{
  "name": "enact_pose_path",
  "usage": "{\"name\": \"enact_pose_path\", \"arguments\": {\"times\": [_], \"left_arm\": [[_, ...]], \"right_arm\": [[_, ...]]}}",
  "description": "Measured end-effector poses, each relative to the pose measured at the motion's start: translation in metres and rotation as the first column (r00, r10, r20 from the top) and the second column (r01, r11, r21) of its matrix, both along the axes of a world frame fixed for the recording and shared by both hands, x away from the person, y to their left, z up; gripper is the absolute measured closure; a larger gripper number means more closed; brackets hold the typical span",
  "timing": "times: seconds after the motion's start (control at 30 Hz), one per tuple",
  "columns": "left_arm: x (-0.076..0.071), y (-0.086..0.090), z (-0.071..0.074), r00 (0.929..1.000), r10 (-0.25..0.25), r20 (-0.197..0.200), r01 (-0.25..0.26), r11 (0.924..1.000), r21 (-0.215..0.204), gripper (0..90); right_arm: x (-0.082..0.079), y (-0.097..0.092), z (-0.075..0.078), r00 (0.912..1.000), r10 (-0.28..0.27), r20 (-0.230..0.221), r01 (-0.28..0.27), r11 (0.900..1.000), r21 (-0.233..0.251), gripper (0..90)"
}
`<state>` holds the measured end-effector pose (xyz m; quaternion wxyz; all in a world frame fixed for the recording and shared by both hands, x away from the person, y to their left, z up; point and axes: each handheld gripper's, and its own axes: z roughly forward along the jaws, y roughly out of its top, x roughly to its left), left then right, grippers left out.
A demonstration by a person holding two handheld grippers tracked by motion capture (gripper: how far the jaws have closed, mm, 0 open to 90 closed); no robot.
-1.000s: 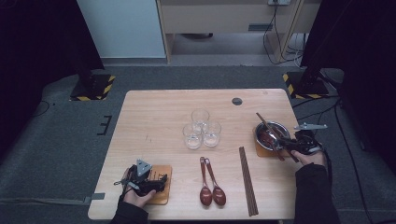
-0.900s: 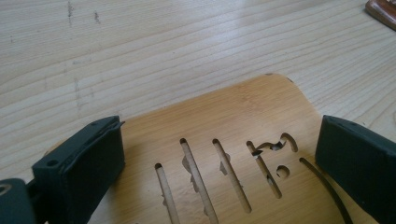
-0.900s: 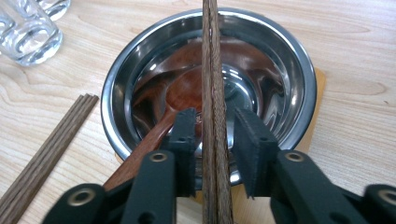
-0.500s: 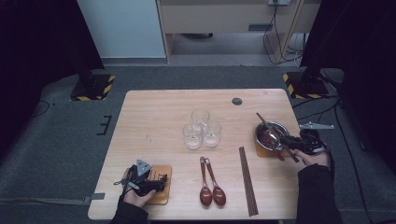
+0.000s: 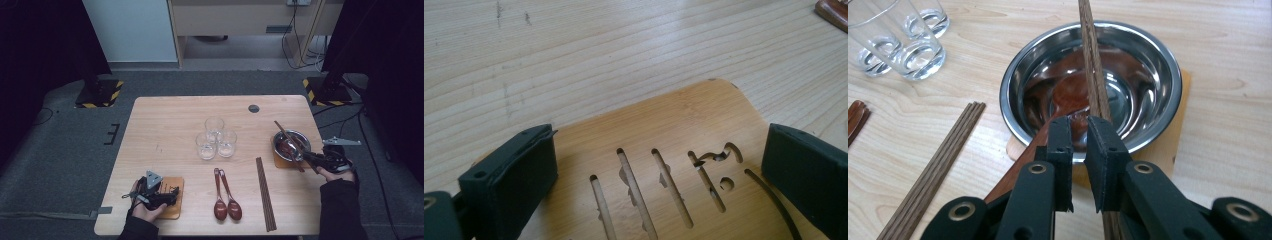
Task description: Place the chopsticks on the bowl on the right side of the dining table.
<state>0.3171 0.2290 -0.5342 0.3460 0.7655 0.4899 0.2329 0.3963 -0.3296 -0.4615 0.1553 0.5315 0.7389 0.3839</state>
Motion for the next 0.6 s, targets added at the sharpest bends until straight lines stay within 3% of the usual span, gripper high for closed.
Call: {"name": "enact_pose_path", "arguments": {"times": [0.6], "left_arm": [[0.0,0.0,0.0,1.0,-0.001,0.0,0.001,1.0,0.0,0.5]], "right_arm": [[-0.023,-0.005,-0.012,0.9989,-0.03,-0.037,0.029,0.9991,-0.03,80.0]]}}
